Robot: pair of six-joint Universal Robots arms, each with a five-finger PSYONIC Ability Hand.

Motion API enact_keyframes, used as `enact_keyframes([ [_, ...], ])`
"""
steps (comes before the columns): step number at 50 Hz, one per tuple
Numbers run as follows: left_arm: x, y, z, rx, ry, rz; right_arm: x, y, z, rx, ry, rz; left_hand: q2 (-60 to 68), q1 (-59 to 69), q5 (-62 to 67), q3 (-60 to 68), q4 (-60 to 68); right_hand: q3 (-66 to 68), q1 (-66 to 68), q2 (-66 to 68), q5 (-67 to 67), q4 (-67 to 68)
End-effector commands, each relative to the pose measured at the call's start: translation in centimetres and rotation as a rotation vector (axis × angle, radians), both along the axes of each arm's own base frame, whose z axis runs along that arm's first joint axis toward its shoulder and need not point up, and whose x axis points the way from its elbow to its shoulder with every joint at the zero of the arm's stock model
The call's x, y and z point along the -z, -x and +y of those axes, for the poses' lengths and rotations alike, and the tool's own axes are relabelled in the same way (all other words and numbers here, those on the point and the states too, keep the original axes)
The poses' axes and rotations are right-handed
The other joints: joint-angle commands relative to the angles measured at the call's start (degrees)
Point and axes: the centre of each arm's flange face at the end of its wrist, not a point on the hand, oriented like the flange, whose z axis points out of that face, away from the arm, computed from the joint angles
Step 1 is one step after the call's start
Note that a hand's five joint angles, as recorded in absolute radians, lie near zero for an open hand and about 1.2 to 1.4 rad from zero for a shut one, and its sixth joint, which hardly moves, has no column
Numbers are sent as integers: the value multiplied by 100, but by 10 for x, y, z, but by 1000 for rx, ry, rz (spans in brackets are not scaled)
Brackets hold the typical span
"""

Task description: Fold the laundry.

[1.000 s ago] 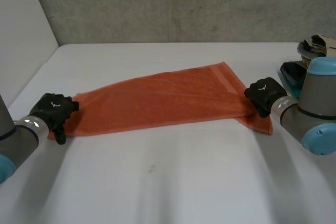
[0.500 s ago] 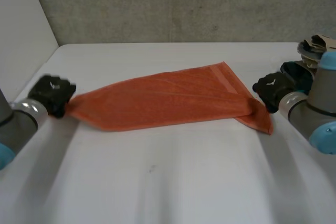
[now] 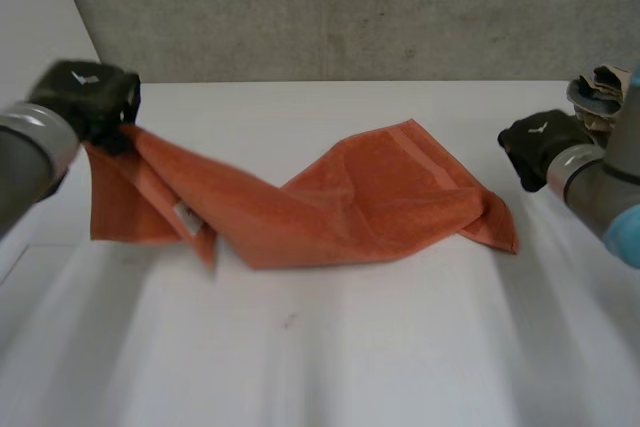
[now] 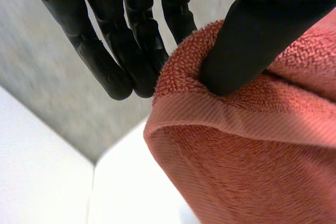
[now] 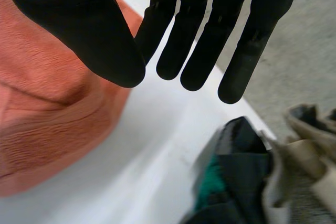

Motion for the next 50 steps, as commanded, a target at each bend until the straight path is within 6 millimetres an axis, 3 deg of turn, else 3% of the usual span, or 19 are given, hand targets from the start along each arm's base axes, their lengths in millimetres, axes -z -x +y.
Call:
enact_keyframes([
  [1,68,9,-65,-14,-86,-31,22,-10,9,5,-58,23,1137,1440,1386,1189,1129,-158,129,-125,-39,-207],
  [4,90,16,-82,3,-109,-24,27,-12,14,6,-76,36,-1440,-1137,-1191,-1389,-1448,-1338,-1050,-1305,-1219,-1387],
  [6,99,18,-88,1,-123,-35,29,-14,17,5,-81,41,-4444,-4141,-4195,-4393,-4452,-1959,-1671,-1926,-1840,-2008],
  [11,88,10,-90,-53,-127,-49,29,-14,20,0,-87,47,-5858,-5555,-5608,-5806,-5865,-2013,-1726,-1980,-1894,-2062],
  [17,63,-4,-71,-76,-123,-53,30,-14,23,-13,-98,58,-5288,-4985,-5039,-5237,-5296,-2013,-1726,-1980,-1894,-2062],
  [20,56,-5,-44,-8,-149,-71,31,-14,24,-18,-97,71,-4364,-4060,-4114,-4312,-4371,-2013,-1726,-1980,-1894,-2062],
  [22,58,-3,-19,76,-174,-101,30,-14,24,-24,-93,81,-4161,-3858,-3912,-4109,-4169,-2013,-1726,-1980,-1894,-2062],
  [27,73,1,14,246,-134,-197,29,-15,25,-32,-89,92,-3807,-3504,-3557,-3755,-3815,-2013,-1726,-1980,-1894,-2062],
  [38,106,-27,8,283,-44,-422,35,-19,31,-49,-112,100,-3755,-3452,-3506,-3703,-3763,-2013,-1726,-1980,-1894,-2062],
  [46,98,-33,-7,256,-18,-388,39,-21,34,-63,-119,110,-3941,-3638,-3692,-3890,-3949,-2013,-1726,-1980,-1894,-2062],
  [50,97,-31,-3,247,-44,-358,38,-21,36,-63,-128,115,-3823,-3520,-3574,-3772,-3831,-2047,-1759,-2014,-1927,-2096],
])
